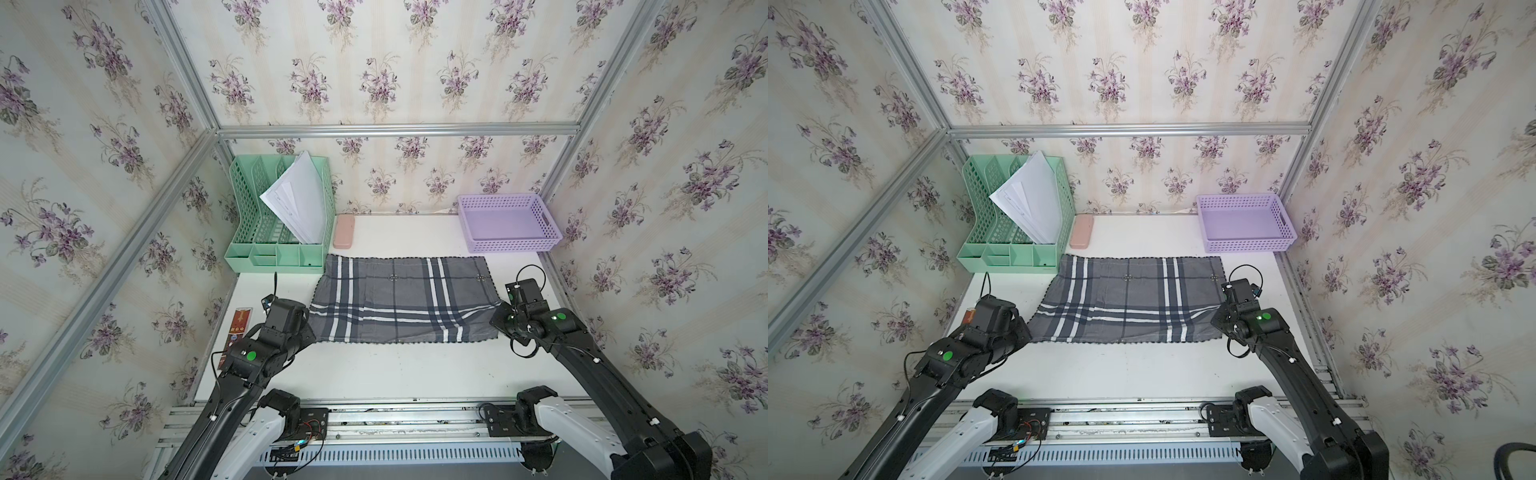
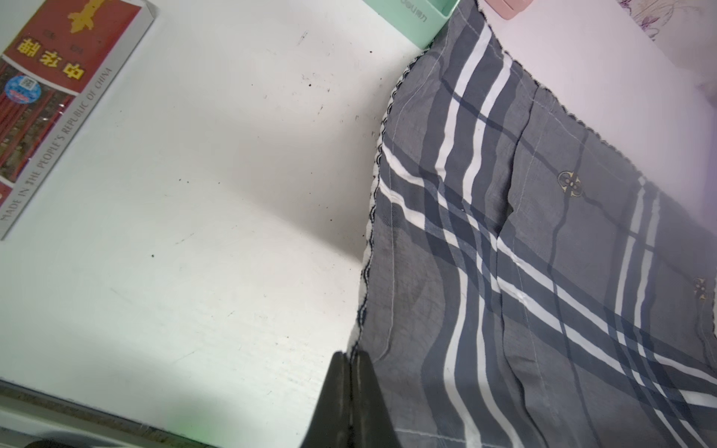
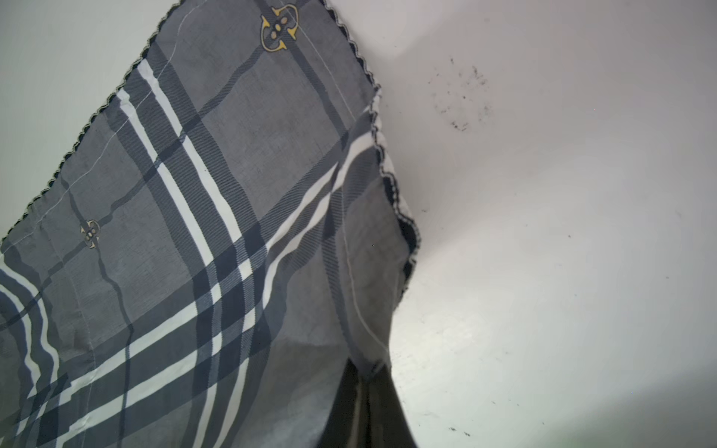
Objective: Roll up the pillowcase
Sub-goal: Fold the pillowcase.
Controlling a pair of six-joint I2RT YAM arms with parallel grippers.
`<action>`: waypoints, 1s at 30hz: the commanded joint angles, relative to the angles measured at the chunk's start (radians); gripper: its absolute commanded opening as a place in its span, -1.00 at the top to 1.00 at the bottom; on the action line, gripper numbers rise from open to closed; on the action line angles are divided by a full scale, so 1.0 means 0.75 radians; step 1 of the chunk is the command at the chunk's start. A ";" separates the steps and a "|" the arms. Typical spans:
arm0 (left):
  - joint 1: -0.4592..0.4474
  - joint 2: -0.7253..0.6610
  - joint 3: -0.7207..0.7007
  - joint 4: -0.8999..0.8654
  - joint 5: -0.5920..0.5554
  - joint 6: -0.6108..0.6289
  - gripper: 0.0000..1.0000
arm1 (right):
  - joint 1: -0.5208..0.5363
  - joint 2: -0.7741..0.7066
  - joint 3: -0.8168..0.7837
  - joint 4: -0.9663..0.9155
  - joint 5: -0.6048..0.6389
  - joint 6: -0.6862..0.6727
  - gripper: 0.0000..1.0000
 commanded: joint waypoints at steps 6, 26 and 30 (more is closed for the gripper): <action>-0.058 -0.095 -0.019 -0.208 -0.061 -0.135 1.00 | 0.000 -0.073 -0.043 -0.099 -0.003 0.029 1.00; 0.040 0.835 0.527 0.208 -0.192 0.382 1.00 | -0.119 0.636 0.505 0.253 0.142 -0.432 0.78; 0.067 0.959 0.595 0.267 -0.206 0.471 1.00 | -0.153 0.760 0.570 0.304 0.115 -0.479 0.75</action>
